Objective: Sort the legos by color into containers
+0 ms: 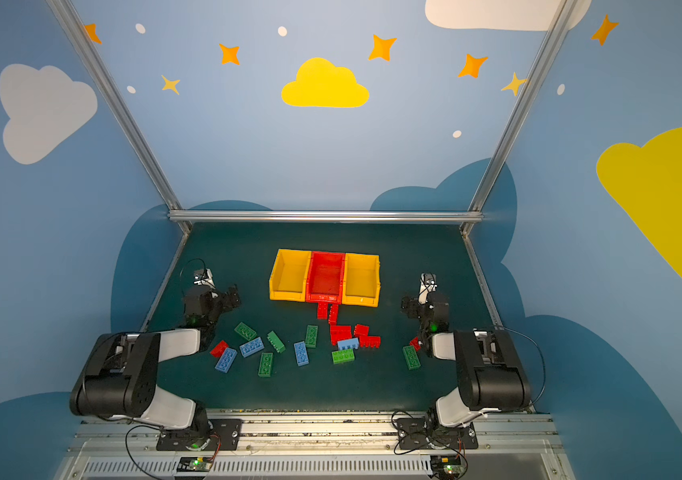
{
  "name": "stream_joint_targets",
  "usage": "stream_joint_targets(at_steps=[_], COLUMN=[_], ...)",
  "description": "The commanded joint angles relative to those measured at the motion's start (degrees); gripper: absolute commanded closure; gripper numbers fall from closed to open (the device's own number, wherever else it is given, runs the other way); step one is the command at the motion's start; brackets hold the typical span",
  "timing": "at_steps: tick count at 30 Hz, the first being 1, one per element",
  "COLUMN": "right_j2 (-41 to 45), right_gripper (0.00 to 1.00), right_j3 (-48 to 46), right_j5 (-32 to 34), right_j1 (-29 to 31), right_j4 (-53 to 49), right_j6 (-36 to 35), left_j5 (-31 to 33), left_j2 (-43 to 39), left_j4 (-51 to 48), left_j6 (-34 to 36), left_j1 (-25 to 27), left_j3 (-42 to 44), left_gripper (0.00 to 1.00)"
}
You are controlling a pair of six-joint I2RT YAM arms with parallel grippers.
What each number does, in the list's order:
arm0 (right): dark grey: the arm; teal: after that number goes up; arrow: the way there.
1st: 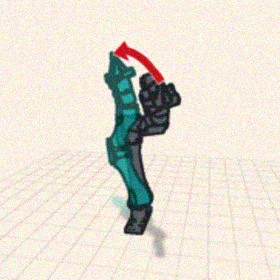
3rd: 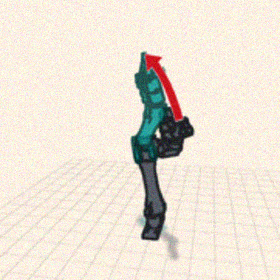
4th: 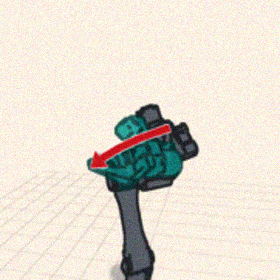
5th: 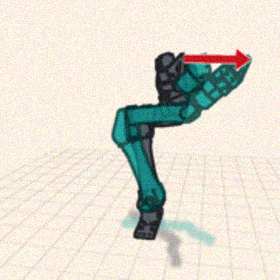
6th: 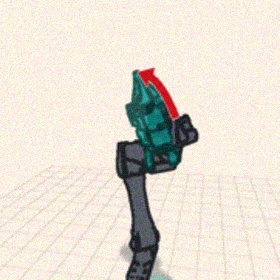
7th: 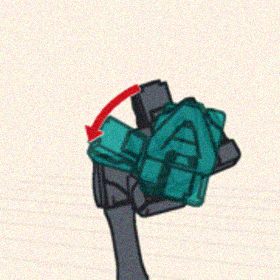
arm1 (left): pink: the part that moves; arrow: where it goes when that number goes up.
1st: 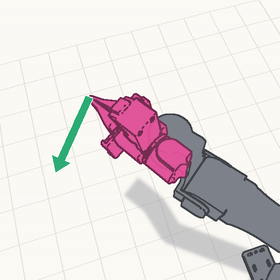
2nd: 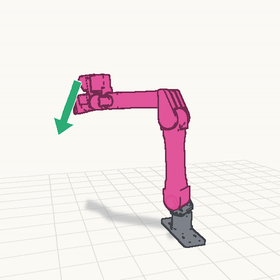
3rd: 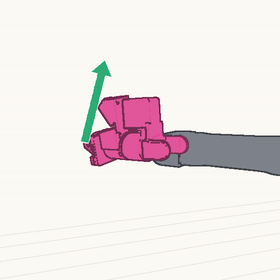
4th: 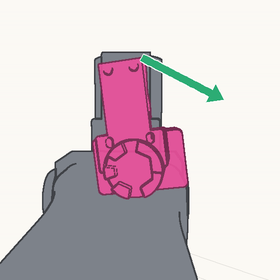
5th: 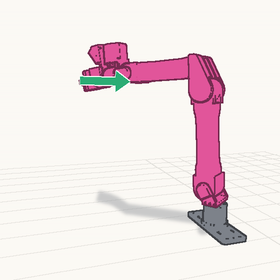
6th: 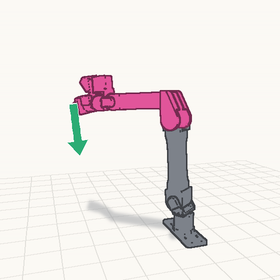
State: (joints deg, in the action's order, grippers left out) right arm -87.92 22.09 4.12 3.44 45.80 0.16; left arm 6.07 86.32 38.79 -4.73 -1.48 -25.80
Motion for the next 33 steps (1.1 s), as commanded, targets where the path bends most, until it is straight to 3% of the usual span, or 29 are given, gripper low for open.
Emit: stream_joint_targets(at_steps=[1,19,22,25,26,29,33], right_j2=[1.02,1.12,3.68,9.52,10.45,11.30,11.25], right_gripper=[0.03,0.03,0.03,0.03,0.03,0.03,0.03], right_j3=[0.91,0.92,2.05,9.49,13.32,24.34,33.28], right_j5=[0.80,0.80,6.07,15.35,17.89,18.56,15.23], right_j1=[-0.09,-0.17,0.21,0.39,0.30,0.52,2.77], right_j4=[0.43,0.43,-2.96,-22.54,-29.62,-46.61,-61.50], right_j6=[0.35,0.36,1.74,5.76,8.76,17.45,23.89], left_j5=[-0.26,-0.31,-0.44,0.25,0.17,-0.77,-0.43], left_j2=[-0.32,-0.36,-0.42,-1.60,-3.48,-6.52,-12.97], left_j4=[-0.33,-0.38,-0.20,-0.05,-5.79,-18.00,-21.79], left_j6=[0.17,0.16,0.16,-0.34,-0.92,1.26,-3.10], left_j1=[-0.10,-0.17,-0.19,-0.13,-0.18,0.25,2.78], left_j3=[0.18,0.23,0.27,-0.44,-2.70,-8.28,-9.90], left_gripper=[0.00,0.00,0.00,0.00,0.00,0.00,0.00])
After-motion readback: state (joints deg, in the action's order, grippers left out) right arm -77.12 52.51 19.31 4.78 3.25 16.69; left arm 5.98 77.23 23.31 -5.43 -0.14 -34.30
